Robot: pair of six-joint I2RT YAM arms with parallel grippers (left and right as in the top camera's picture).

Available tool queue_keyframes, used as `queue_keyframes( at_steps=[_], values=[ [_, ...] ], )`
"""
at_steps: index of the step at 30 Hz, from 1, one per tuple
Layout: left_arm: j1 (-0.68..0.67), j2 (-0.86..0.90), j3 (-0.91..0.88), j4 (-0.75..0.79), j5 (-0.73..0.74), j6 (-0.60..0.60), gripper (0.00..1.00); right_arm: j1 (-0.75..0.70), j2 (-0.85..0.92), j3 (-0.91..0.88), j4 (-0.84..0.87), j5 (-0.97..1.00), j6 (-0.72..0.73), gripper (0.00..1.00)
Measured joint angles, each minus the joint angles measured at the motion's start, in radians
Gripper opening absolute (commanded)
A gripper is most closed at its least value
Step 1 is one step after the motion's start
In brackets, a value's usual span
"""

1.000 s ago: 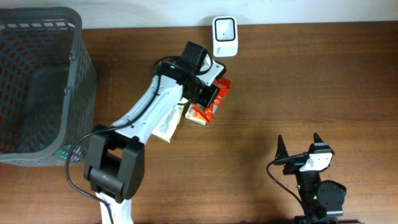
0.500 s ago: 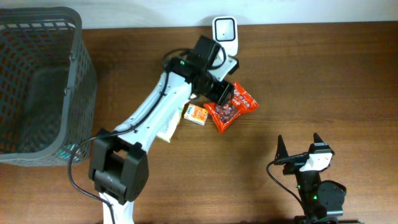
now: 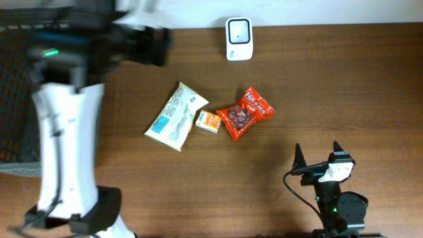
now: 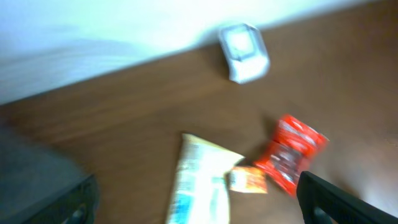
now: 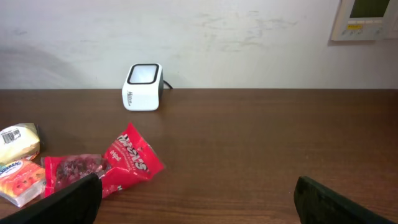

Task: Scan the item barcode
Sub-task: 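Move the left gripper back into the basket toward the green item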

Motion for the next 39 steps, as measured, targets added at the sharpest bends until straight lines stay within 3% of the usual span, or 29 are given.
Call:
queue_keyframes(
  at_steps=[9,13,21,28,33,39],
  values=[
    [0.478,-0.016,0.019,-0.027,-0.028,-0.22,0.99,0.0,0.0,0.0,0.0,0.0,0.001,0.98],
    [0.594,-0.006,0.004,-0.094,-0.006,-0.27,0.99,0.0,0.0,0.0,0.0,0.0,0.0,0.98],
    [0.67,0.101,-0.151,-0.181,-0.176,-0.441,0.99,0.0,0.0,0.0,0.0,0.0,0.0,0.98],
    [0.67,0.155,-0.346,-0.174,-0.257,-0.475,1.0,0.0,0.0,0.0,0.0,0.0,0.0,0.98],
    [0.67,0.18,-0.476,-0.153,-0.275,-0.475,0.79,0.0,0.0,0.0,0.0,0.0,0.001,0.98],
    [0.67,0.195,-0.573,-0.135,-0.28,-0.475,0.81,0.0,0.0,0.0,0.0,0.0,0.0,0.98]
  ],
)
